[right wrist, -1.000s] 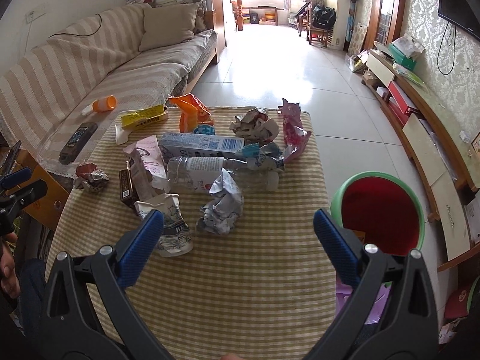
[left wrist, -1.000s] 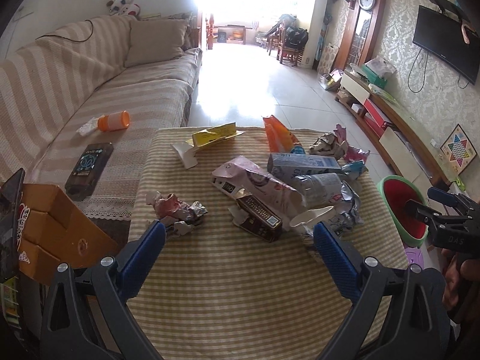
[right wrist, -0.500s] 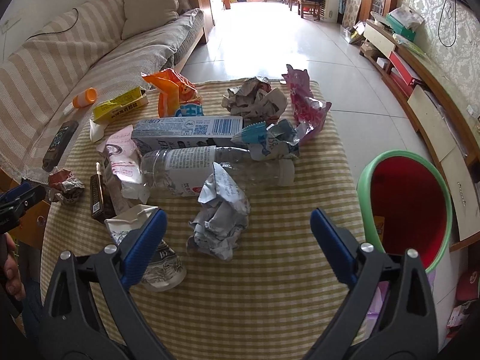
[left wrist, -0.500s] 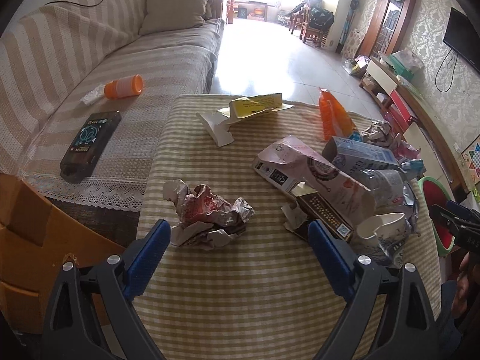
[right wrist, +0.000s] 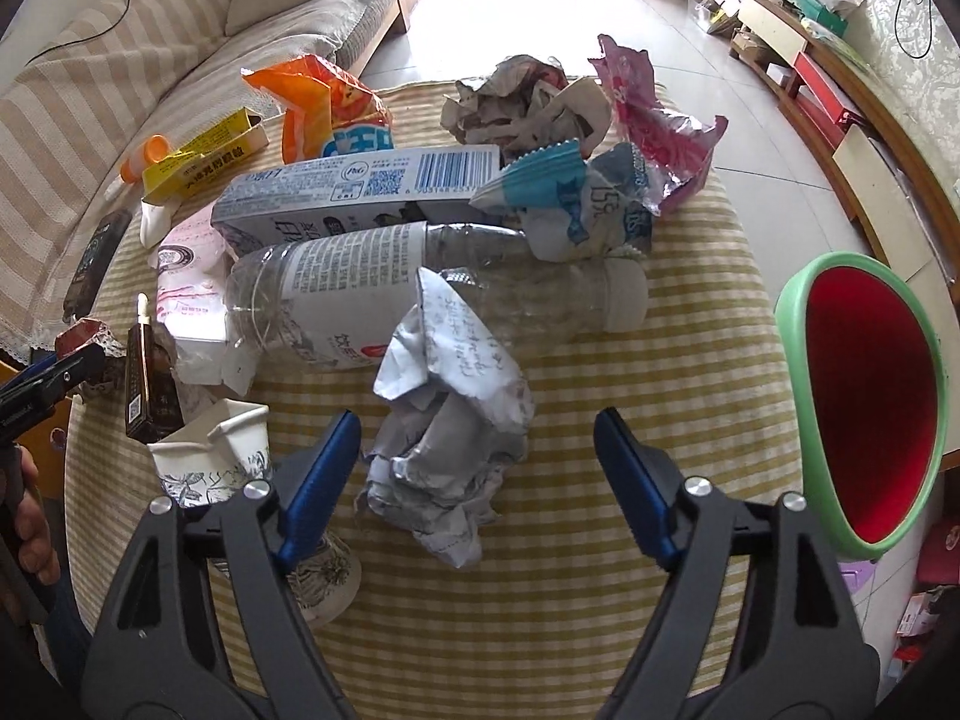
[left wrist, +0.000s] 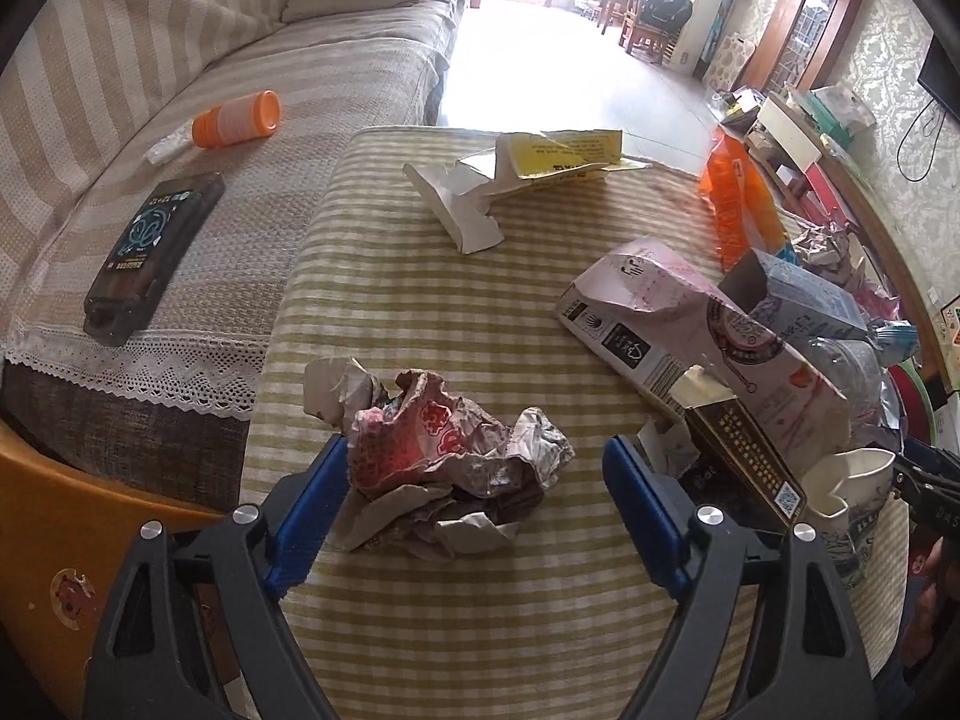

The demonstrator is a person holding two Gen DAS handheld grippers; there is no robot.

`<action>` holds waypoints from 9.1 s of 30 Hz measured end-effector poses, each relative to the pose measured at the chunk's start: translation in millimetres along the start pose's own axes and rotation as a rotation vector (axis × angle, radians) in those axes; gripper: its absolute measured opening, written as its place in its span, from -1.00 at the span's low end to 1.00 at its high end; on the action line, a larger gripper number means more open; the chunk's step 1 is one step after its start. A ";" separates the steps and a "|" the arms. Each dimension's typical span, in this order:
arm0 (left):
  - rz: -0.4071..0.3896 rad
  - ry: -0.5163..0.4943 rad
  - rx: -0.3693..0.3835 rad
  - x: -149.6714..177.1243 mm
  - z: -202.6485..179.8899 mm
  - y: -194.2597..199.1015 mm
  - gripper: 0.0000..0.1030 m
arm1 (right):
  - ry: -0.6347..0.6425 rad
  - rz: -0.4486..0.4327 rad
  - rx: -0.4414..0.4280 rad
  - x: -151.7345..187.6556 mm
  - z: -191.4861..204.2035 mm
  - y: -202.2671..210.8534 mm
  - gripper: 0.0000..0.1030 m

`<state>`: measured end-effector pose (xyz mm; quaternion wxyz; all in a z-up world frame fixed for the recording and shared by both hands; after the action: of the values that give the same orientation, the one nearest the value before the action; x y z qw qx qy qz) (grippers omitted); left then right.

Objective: Collect trash
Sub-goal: 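Grasp crumpled foil with the right tool while the left tool grasps crumpled paper, then carry both crumpled wads to the red bin and release them, then return both tools to the table toward the paper cup and brown box, then grasp the patterned paper cup with the right tool while the left tool grasps the brown box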

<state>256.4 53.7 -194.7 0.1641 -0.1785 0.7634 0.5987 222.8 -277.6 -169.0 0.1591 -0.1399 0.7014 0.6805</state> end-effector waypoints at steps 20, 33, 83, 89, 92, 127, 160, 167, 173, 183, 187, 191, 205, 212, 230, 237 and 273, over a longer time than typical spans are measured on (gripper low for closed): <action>-0.045 0.003 -0.014 6.9 -3.2 15.5 -0.12 | -0.002 -0.024 -0.018 1.3 -4.1 19.4 -0.13; -0.167 -0.066 0.032 26.0 -48.1 93.9 -0.13 | 0.006 -0.134 -0.043 17.3 -12.3 84.6 -0.13; -0.129 -0.494 0.354 -1.9 -396.1 65.6 -0.13 | -0.304 -0.286 0.107 14.6 -270.9 137.5 -0.13; -0.097 -0.531 0.409 -3.3 -432.4 48.3 -0.13 | -0.335 -0.269 0.108 16.6 -298.0 125.8 -0.13; -0.090 -0.556 0.427 -2.1 -453.3 41.2 -0.13 | -0.346 -0.263 0.106 15.2 -307.9 119.6 -0.13; -0.011 -0.573 0.533 10.5 -488.8 2.2 0.74 | -0.361 -0.240 0.117 2.5 -338.2 93.0 0.77; -0.185 -0.364 0.336 3.4 -293.7 111.8 0.84 | -0.192 -0.327 0.053 -1.0 -180.1 163.7 0.91; -0.220 -0.267 0.287 9.8 -221.4 130.6 0.84 | -0.089 -0.335 0.016 -4.2 -116.0 171.8 0.91; -0.221 -0.187 0.240 18.7 -163.8 136.0 0.84 | -0.019 -0.314 -0.012 -3.0 -69.4 165.1 0.91; -0.173 -0.069 0.195 18.7 -94.1 118.7 0.84 | 0.088 -0.241 -0.051 13.9 -0.5 138.1 0.91; -0.137 -0.035 0.206 15.5 -81.7 101.6 0.84 | 0.126 -0.207 -0.064 20.7 18.4 124.9 0.91; -0.075 0.010 0.230 10.1 -77.4 76.7 0.84 | 0.155 -0.166 -0.071 27.3 30.2 107.7 0.91; 0.087 0.133 0.184 -0.3 -73.5 -6.3 0.63 | 0.269 -0.057 -0.111 34.4 69.9 47.3 0.91; 0.118 0.176 0.169 3.4 -69.6 -25.9 0.48 | 0.302 -0.033 -0.118 33.3 81.1 31.0 0.81; 0.116 0.234 0.251 10.2 -68.2 -31.8 -0.39 | 0.326 -0.032 -0.117 35.9 79.8 26.3 0.23; 0.107 0.234 0.276 15.7 -65.2 -20.2 -0.56 | 0.321 -0.056 -0.115 33.9 77.8 36.2 0.21; -0.089 0.037 0.254 24.0 -112.0 95.5 -0.57 | 0.178 -0.284 -0.124 22.1 19.7 148.1 0.21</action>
<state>186.3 -36.1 -98.5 0.1976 -0.2010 0.8274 0.4858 142.2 -252.4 -43.9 0.1821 -0.3068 0.6425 0.6782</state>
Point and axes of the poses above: each gripper's, at about its wrist camera, not at the fingertips, and y roughly against the way its jaws point, z to its left, x to its underside, the point moved 2 cm from there along -y, roughly the way its jaws point, and after that the axes turned 9 degrees about x, right-handed, at the moved point
